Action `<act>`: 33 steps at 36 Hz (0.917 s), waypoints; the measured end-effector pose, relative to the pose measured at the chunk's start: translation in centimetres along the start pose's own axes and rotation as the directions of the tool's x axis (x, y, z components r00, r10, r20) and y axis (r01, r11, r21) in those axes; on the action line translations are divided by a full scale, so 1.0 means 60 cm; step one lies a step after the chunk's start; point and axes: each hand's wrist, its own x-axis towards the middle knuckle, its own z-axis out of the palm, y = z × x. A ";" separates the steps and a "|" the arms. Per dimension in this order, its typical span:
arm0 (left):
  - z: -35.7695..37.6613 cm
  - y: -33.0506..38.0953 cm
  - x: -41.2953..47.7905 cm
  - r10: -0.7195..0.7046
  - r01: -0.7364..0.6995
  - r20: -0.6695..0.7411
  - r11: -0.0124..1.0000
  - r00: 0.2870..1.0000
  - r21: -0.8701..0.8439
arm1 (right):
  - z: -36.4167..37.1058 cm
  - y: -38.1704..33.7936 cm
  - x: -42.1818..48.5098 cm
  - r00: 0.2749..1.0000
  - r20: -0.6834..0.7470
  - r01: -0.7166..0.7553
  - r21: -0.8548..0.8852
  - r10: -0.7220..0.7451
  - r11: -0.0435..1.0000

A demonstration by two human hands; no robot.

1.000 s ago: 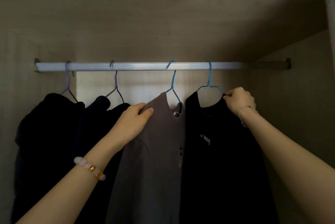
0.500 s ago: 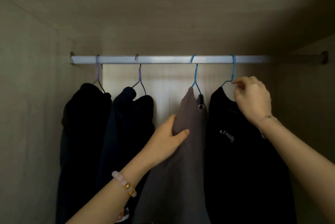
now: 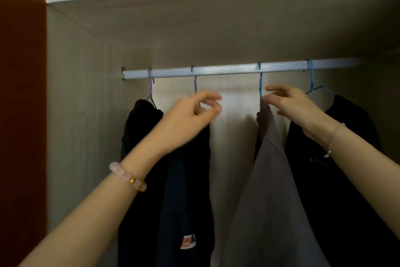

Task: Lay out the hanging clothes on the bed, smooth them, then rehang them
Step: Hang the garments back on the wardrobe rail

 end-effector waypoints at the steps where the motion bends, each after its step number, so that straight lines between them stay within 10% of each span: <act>1: -0.015 0.001 0.009 0.002 -0.002 -0.050 1.000 0.999 0.008 | 0.004 -0.001 0.001 1.000 0.004 0.003 -0.020 -0.003 1.000; 10: -0.071 -0.055 0.064 -0.250 0.274 -0.130 0.936 0.959 0.223 | 0.021 -0.013 0.026 0.999 -0.023 0.034 -0.173 -0.039 0.984; 19: -0.036 -0.085 0.077 -0.469 0.476 -0.086 0.875 0.879 0.093 | 0.030 -0.028 0.046 0.999 -0.010 -0.034 -0.336 0.033 0.941; 33: -0.014 -0.116 0.091 -0.561 0.571 0.107 0.816 0.821 -0.096 | 0.002 0.022 0.029 0.923 0.018 -0.385 0.010 0.385 0.923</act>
